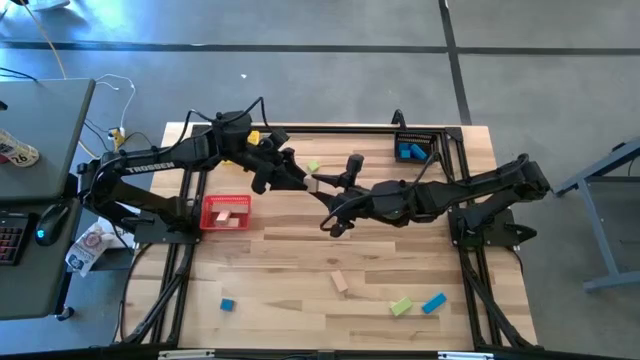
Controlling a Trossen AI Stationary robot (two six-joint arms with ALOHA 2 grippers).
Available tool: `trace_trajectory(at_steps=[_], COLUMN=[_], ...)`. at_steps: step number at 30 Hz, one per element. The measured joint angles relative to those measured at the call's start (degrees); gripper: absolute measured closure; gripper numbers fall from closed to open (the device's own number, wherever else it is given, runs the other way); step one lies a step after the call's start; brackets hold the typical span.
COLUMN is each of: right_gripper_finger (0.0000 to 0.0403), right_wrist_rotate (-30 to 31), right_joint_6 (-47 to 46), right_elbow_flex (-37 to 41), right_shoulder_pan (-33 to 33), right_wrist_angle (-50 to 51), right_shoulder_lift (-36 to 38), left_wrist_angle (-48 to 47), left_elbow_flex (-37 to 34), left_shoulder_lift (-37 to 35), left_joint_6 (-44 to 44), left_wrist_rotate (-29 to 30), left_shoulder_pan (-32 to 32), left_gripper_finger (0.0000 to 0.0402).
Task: Sort & place blocks by color
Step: Put the brown block into the red bin
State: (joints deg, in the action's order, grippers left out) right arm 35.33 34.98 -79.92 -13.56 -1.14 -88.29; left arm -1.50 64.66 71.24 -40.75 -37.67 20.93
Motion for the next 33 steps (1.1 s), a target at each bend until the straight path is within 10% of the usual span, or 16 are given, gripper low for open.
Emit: trace_trajectory(at_steps=[14,33], right_gripper_finger=[0.0294,0.0191], right_wrist_rotate=[-1.3,-3.7], right_joint_6=[0.8,-9.7], right_elbow_flex=[0.0,0.1], right_shoulder_pan=[0.0,0.4], right_wrist_angle=[0.1,10.1], right_shoulder_lift=[0.1,-0.1], left_wrist_angle=[-1.2,-10.5], left_elbow_flex=[0.0,0.0], left_shoulder_lift=[0.0,-0.3], left_joint_6=[5.7,9.8], left_wrist_rotate=[-0.2,-0.9], left_shoulder_pan=[-0.2,1.1], left_gripper_finger=[0.0304,0.0303])
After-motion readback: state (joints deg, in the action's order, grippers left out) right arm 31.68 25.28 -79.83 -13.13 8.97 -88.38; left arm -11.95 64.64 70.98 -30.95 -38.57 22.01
